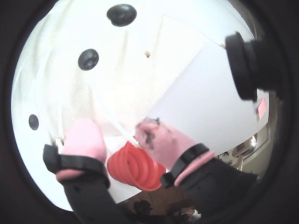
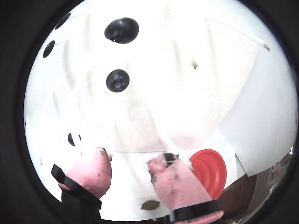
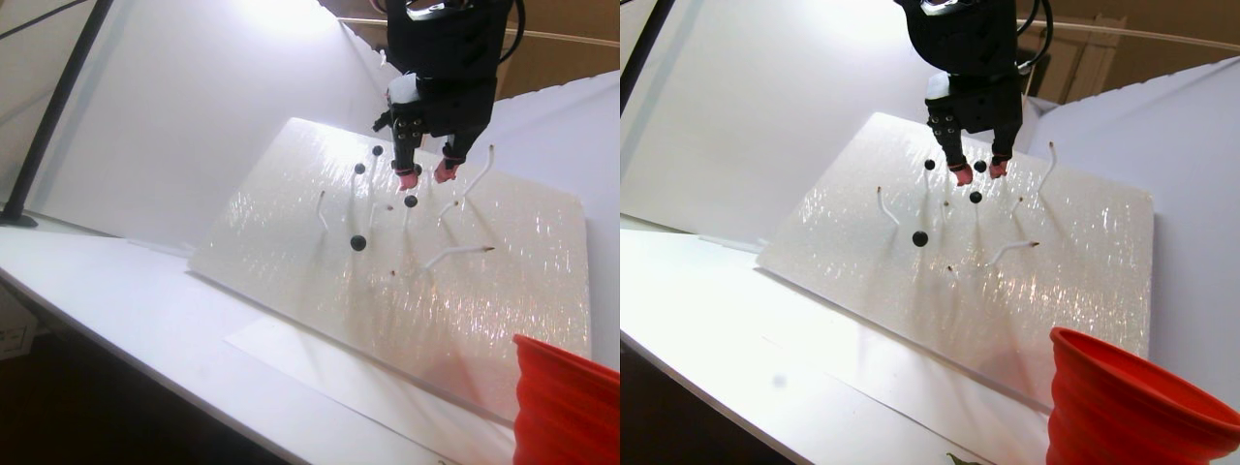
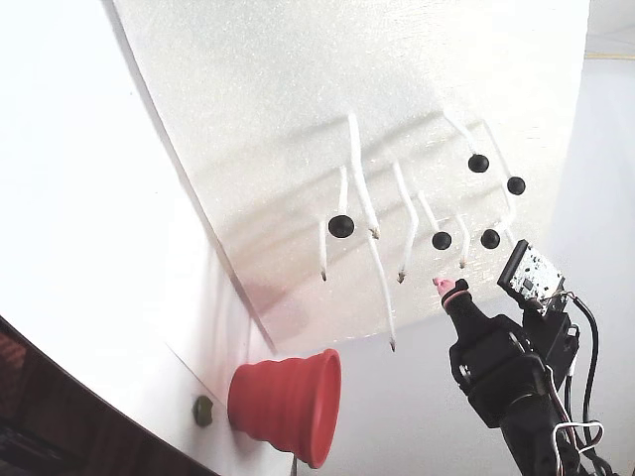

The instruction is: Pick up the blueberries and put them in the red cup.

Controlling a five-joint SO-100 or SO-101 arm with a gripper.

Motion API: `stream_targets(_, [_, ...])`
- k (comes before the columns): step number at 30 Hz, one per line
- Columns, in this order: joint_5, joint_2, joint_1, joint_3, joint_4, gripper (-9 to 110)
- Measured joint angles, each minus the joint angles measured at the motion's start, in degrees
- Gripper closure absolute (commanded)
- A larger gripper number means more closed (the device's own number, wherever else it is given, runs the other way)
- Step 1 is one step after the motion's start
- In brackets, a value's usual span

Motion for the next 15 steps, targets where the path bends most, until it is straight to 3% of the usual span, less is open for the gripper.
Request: stream_targets(15, [0.09, -6.06, -1.05, -5.98, -1.49, 84])
